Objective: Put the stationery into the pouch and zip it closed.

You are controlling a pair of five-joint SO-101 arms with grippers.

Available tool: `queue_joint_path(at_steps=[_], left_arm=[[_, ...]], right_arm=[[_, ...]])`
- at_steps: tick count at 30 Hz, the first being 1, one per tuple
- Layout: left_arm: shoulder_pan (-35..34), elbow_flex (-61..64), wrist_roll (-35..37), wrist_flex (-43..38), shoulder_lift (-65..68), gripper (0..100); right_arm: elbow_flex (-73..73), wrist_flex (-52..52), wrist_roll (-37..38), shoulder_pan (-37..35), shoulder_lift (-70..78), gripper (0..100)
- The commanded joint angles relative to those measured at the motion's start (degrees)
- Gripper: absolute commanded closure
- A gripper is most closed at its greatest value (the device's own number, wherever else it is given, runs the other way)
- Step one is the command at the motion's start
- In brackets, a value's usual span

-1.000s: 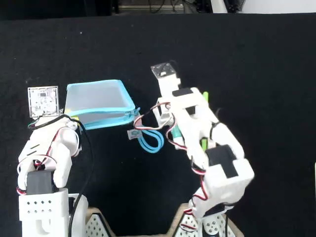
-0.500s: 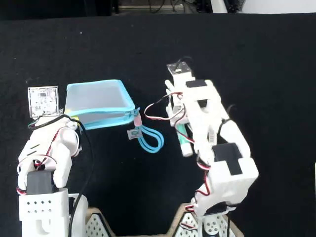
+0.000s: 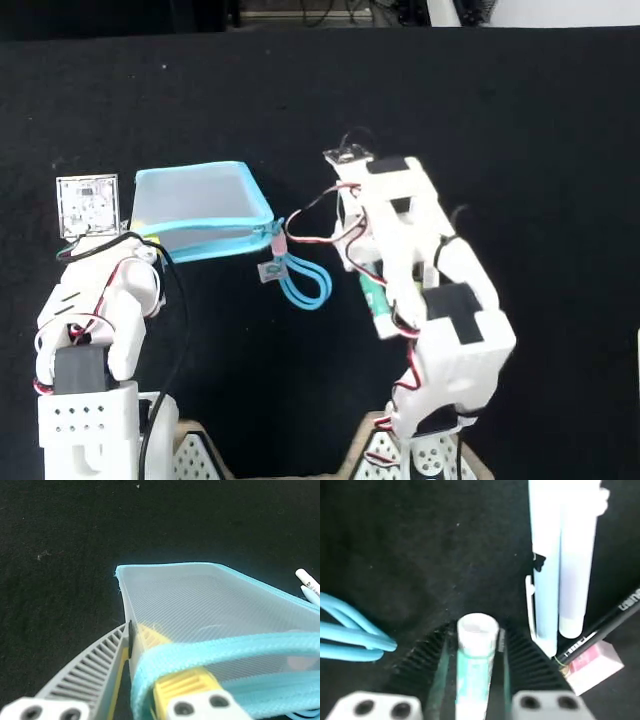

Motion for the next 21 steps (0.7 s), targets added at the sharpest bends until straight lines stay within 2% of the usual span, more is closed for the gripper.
queue_joint_path(at_steps=[1,21], left_arm=[[-0.40,-0.66,0.18,-1.14,-0.70,97],[-0.40,-0.66,0.18,-1.14,-0.70,97]], right_arm=[[-4.97,4.04,0.53,-0.62,0.13,86.5],[-5.32,-1.32,0.53,-0.62,4.00,86.5]])
